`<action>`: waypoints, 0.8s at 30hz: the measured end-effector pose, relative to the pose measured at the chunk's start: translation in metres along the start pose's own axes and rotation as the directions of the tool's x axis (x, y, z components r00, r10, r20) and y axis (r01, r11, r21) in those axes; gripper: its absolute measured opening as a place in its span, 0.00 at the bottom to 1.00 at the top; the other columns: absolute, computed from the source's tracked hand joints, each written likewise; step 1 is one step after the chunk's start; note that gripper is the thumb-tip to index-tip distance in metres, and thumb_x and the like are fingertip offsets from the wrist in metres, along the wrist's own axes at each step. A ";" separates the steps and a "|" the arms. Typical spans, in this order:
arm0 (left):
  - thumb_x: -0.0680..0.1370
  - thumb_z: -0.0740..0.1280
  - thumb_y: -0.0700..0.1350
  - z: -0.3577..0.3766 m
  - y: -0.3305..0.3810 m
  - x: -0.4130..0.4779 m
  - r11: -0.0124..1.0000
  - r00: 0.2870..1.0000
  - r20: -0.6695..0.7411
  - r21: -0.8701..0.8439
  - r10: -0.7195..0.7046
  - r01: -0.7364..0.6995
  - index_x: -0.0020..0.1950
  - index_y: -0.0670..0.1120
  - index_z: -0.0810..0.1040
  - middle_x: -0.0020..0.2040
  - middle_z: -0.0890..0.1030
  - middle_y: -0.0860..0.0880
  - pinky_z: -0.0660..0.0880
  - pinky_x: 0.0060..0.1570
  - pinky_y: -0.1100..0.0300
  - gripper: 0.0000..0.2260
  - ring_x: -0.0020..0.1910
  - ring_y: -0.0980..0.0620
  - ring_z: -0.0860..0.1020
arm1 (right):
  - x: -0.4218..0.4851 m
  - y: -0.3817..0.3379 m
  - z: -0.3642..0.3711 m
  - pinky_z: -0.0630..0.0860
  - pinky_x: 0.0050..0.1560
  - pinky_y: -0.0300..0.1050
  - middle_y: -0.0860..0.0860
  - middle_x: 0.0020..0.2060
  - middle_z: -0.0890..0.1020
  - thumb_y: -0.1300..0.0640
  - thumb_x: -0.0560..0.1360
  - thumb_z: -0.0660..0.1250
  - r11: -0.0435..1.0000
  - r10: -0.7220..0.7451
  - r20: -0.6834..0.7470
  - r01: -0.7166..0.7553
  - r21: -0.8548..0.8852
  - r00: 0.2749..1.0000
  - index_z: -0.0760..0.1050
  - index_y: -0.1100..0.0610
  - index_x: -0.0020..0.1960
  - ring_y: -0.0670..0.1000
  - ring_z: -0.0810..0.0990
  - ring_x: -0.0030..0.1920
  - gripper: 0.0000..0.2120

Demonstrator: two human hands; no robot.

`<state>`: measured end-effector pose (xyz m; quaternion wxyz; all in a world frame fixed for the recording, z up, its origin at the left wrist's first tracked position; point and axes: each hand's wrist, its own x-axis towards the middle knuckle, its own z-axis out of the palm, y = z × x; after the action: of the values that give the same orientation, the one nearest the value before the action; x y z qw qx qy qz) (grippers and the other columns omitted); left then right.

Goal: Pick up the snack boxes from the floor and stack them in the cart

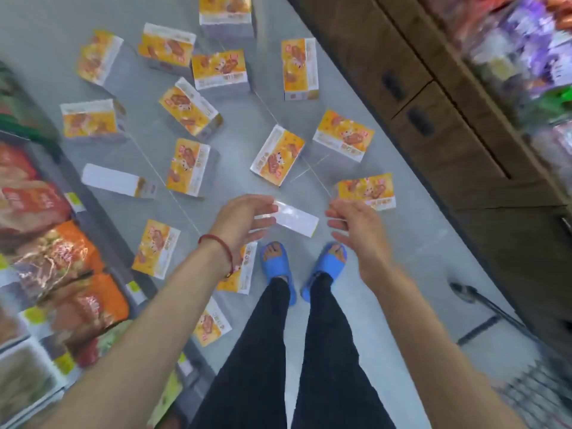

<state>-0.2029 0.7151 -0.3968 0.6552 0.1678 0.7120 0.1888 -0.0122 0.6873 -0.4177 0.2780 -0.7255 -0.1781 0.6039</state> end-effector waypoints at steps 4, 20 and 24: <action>0.83 0.60 0.42 0.007 -0.040 0.073 0.991 0.992 -0.041 0.044 -0.121 0.123 0.57 0.47 0.78 0.47 0.82 0.52 0.74 0.46 0.61 0.08 0.45 0.53 0.80 | 0.060 0.053 0.006 0.75 0.46 0.40 0.49 0.46 0.84 0.56 0.81 0.67 0.993 0.109 -0.016 -0.109 -0.045 0.994 0.80 0.50 0.45 0.47 0.80 0.44 0.06; 0.77 0.67 0.59 0.015 -0.181 0.398 0.902 0.923 -0.294 0.277 -0.250 0.333 0.72 0.45 0.73 0.69 0.75 0.46 0.72 0.62 0.52 0.28 0.61 0.45 0.73 | 0.348 0.256 0.037 0.74 0.53 0.50 0.50 0.38 0.77 0.43 0.75 0.64 0.887 0.411 -0.247 -0.448 -0.115 0.878 0.72 0.52 0.43 0.59 0.77 0.45 0.13; 0.68 0.66 0.69 0.009 -0.202 0.470 0.878 0.922 -0.316 0.344 -0.225 0.332 0.74 0.48 0.70 0.71 0.73 0.48 0.66 0.71 0.46 0.40 0.68 0.44 0.72 | 0.419 0.298 0.049 0.73 0.67 0.62 0.53 0.59 0.77 0.39 0.76 0.64 0.836 0.513 -0.183 -0.537 -0.114 0.839 0.74 0.53 0.67 0.61 0.75 0.62 0.25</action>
<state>-0.2324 0.7677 -0.9047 0.5270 0.1630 0.8334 -0.0333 0.0040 0.7125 -0.9328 0.0543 -0.8083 0.0007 0.5862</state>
